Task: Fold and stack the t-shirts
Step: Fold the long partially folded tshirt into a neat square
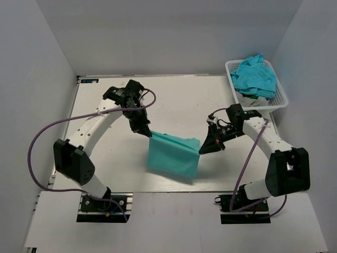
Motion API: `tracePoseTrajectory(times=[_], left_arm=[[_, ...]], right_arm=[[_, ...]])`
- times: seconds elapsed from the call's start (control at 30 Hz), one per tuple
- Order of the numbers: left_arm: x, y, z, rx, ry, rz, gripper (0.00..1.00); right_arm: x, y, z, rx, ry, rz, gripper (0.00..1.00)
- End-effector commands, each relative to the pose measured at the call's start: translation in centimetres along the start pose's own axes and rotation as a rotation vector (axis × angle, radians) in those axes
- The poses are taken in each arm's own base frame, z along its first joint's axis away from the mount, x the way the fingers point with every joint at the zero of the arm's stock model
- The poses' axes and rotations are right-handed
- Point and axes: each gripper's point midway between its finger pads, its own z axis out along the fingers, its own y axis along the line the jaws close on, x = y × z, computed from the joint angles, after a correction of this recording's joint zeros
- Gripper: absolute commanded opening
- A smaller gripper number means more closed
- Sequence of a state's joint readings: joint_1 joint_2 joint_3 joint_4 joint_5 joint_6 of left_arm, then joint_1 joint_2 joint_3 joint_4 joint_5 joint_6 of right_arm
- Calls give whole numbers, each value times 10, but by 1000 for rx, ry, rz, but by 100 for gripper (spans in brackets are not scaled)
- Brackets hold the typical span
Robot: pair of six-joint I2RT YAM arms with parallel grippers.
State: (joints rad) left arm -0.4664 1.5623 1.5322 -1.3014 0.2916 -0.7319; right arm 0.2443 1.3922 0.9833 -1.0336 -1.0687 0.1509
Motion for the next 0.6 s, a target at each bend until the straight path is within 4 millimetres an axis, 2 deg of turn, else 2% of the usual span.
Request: tracePoseTrajectory(times=[0.0, 0.07, 0.1, 0.13, 0.27, 0.33, 0.53, 0.57], left_arm=[[-51, 11, -2, -90, -184, 9, 0], [-60, 8, 4, -102, -188, 17, 0], [-69, 14, 14, -137, -179, 11, 0], [-73, 12, 16, -136, -180, 12, 0], [-95, 12, 31, -153, -186, 5, 0], [-102, 13, 35, -159, -183, -5, 0], [-125, 8, 67, -121, -153, -16, 0], [-128, 4, 70, -107, -148, -5, 0]], right_arm=[[-26, 3, -9, 20, -61, -35, 0], [-38, 2, -11, 18, -79, -37, 0], [-41, 0, -11, 20, -79, -31, 0], [-42, -4, -12, 30, -78, -21, 0], [-68, -19, -13, 43, -86, 0, 0], [-77, -25, -13, 31, -79, 32, 0], [-106, -34, -14, -14, -87, 44, 0], [-110, -41, -13, -7, -81, 62, 0]])
